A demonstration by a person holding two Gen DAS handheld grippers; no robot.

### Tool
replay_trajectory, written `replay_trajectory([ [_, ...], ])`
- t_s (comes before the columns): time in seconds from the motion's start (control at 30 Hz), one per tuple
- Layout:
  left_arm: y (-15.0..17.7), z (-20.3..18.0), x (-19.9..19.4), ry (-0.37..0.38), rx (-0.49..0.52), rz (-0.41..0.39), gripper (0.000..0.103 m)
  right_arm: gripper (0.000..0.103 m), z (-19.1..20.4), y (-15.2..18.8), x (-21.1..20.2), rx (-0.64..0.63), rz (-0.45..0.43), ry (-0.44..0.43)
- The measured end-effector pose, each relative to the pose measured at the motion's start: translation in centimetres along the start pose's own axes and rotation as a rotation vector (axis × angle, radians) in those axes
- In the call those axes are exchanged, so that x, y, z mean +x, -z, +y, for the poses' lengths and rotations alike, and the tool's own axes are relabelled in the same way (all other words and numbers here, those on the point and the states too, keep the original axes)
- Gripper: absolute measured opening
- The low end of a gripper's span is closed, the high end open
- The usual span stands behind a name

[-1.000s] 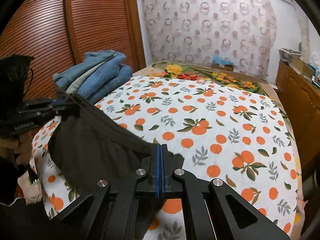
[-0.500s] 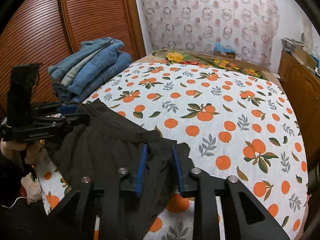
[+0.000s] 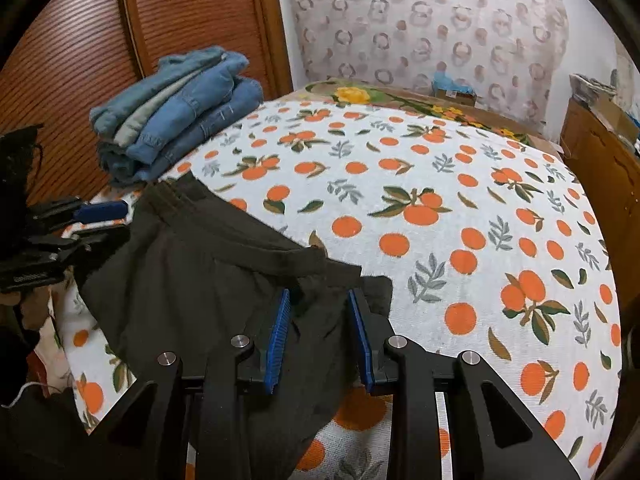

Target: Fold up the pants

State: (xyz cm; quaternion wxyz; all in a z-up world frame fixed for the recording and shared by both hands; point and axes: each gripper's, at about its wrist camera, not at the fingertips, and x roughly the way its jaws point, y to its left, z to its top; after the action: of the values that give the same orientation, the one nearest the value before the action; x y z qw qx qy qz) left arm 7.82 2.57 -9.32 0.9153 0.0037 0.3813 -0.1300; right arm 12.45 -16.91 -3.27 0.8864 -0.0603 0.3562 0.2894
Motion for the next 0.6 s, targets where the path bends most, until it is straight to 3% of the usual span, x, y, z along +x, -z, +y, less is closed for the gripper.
replay_trajectory([
  [0.03,0.1,0.1,0.0,-0.004,0.000,0.003,0.047,0.010,0.1,0.0,0.1,-0.004,0.002,-0.002],
  [0.13,0.3,0.4,0.2,-0.016,-0.004,0.011,0.047,0.007,-0.1,0.0,-0.4,0.000,-0.033,0.005],
  [0.23,0.3,0.6,0.3,-0.017,-0.005,0.010,0.047,0.007,-0.5,0.0,-1.4,0.030,-0.078,0.031],
  [0.5,0.4,0.4,-1.1,-0.019,-0.009,-0.019,0.047,0.007,-0.3,0.4,-1.0,0.028,-0.047,0.063],
  [0.6,0.7,0.2,-2.2,-0.018,-0.007,-0.032,0.047,0.016,-0.2,0.5,-1.7,0.039,-0.054,0.060],
])
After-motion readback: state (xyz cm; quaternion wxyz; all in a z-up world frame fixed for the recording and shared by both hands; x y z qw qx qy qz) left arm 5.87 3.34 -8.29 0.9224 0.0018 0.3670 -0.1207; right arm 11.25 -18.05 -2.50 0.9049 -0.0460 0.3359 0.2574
